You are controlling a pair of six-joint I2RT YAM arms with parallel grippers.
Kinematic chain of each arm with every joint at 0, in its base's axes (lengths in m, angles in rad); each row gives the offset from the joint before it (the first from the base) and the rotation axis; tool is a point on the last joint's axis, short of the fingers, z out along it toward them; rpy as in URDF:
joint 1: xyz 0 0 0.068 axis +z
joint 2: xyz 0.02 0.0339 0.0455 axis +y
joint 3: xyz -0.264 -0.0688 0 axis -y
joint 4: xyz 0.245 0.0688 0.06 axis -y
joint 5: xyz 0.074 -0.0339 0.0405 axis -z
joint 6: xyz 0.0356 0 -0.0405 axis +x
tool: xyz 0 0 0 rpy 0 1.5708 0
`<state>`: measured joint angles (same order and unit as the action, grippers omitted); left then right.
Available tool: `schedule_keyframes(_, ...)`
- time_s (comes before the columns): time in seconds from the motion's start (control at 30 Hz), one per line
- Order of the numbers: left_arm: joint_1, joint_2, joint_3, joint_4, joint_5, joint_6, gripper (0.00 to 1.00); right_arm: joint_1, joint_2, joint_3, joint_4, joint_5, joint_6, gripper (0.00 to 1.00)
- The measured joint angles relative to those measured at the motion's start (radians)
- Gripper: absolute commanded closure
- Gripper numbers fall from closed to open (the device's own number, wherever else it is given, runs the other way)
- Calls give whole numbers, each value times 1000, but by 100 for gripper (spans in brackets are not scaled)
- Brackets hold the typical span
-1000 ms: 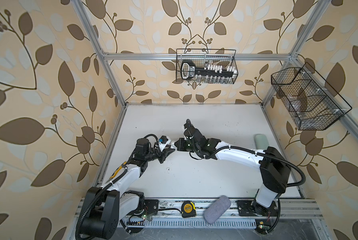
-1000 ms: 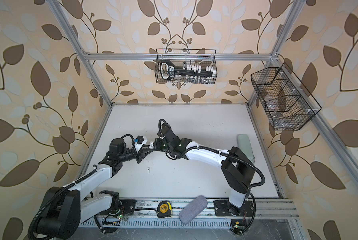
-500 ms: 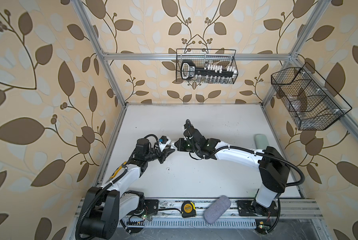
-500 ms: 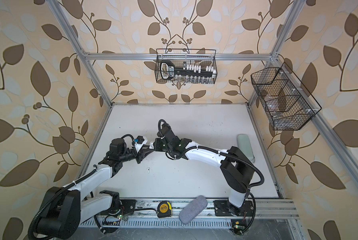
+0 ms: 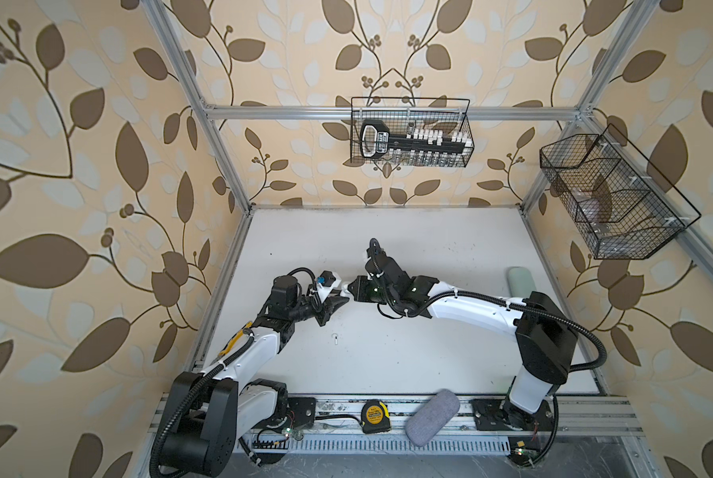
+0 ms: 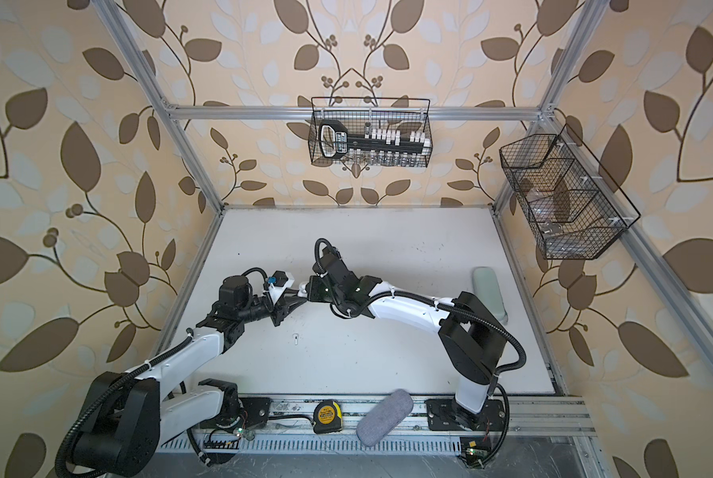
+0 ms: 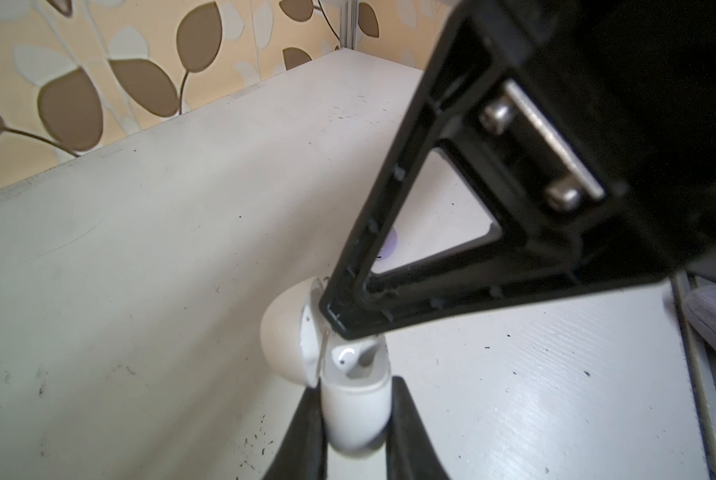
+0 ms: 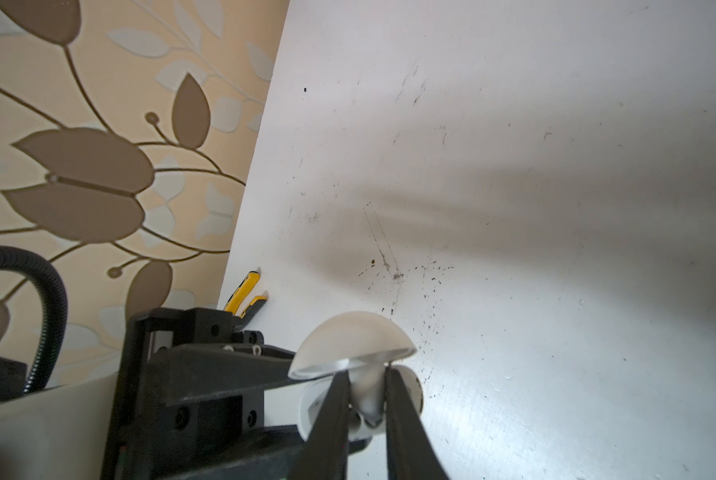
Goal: Insert the wireless bluetooth earbuds into the charging case
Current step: 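Press the white earbud down into the held case with the right gripper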
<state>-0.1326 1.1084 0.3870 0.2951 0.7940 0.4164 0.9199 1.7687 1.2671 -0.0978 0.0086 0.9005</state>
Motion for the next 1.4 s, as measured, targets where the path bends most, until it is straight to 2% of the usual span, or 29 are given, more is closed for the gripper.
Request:
schedule_keyframes(0.97, -12, 0, 0, 2, 7, 1, 95, -11, -4, 0, -49, 19, -8, 77)
schedule_keyframes(1.4, -12, 0, 0, 8, 8, 2, 95, -13, -30, 0, -69, 26, -19, 69)
